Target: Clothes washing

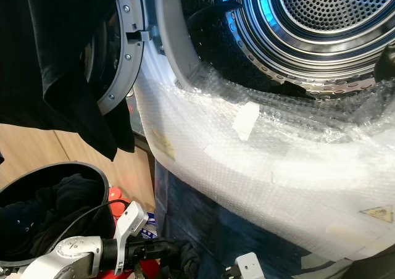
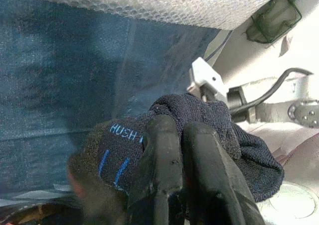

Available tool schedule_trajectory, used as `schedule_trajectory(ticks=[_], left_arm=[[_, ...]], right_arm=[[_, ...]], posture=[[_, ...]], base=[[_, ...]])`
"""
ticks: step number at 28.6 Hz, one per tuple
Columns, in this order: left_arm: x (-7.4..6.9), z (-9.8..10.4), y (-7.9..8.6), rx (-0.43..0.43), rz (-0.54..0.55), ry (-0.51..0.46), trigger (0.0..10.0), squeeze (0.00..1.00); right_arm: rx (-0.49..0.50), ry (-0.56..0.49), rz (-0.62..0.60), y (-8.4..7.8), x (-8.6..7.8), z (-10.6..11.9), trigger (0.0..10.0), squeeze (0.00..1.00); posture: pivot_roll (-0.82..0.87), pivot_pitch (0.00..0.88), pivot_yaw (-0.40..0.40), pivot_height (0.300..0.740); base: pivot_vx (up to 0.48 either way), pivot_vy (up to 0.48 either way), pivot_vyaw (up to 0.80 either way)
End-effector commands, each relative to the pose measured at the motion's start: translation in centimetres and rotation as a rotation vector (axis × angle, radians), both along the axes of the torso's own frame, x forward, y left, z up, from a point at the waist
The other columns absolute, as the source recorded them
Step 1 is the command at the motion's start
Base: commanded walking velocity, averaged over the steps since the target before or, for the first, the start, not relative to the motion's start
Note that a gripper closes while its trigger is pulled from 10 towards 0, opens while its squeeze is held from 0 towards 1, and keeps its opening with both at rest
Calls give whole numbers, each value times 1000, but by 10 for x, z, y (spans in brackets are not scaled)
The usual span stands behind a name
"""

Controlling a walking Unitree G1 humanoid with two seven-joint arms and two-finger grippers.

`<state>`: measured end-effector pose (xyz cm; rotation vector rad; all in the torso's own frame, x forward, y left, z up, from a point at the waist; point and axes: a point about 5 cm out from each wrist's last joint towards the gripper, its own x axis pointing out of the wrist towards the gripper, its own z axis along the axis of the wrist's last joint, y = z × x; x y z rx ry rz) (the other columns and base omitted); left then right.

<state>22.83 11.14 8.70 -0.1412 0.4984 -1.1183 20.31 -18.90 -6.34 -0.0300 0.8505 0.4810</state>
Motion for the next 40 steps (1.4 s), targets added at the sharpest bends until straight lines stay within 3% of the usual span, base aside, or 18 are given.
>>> schedule_trajectory(ticks=[1,6,10,16,32,33,35,36,40], left_arm=[[-1,-3,-2,17,-4,-12,0,0],[0,-5,-10,0,-19,-13,0,0],[2,-14,-15,19,-31,2,0,0],[5,-24,-22,65,-31,-3,0,0],[9,-44,-46,79,-37,2,0,0],[9,-46,-47,80,-34,4,0,0],[10,-47,-48,80,-32,2,0,0],[11,-49,-49,80,-22,3,0,0],[13,-50,-51,81,-12,-2,0,0]], right_arm=[[36,-2,65,-4,-5,1,10000,1000],[157,43,210,-7,-18,3,10000,1000],[302,-2,271,4,-12,14,10000,1000],[343,-24,316,13,-6,19,10000,1000],[422,-24,386,19,-6,28,10000,1000],[431,-31,388,20,-5,29,10000,584],[437,-34,390,20,-4,31,10000,584],[438,-46,407,22,-3,33,10000,0],[460,-52,396,25,0,35,10000,0]], posture=[[31,0,-18,740],[21,0,-24,740],[12,0,-22,740],[0,0,-21,740],[-25,0,-28,740],[-26,0,-29,740],[-26,0,-29,740],[-30,0,-28,740],[-30,0,-35,740]], base=[[0,0,0],[0,0,0],[0,0,0],[0,0,0],[0,0,0],[0,0,0],[0,0,0],[0,0,0],[0,0,0]])
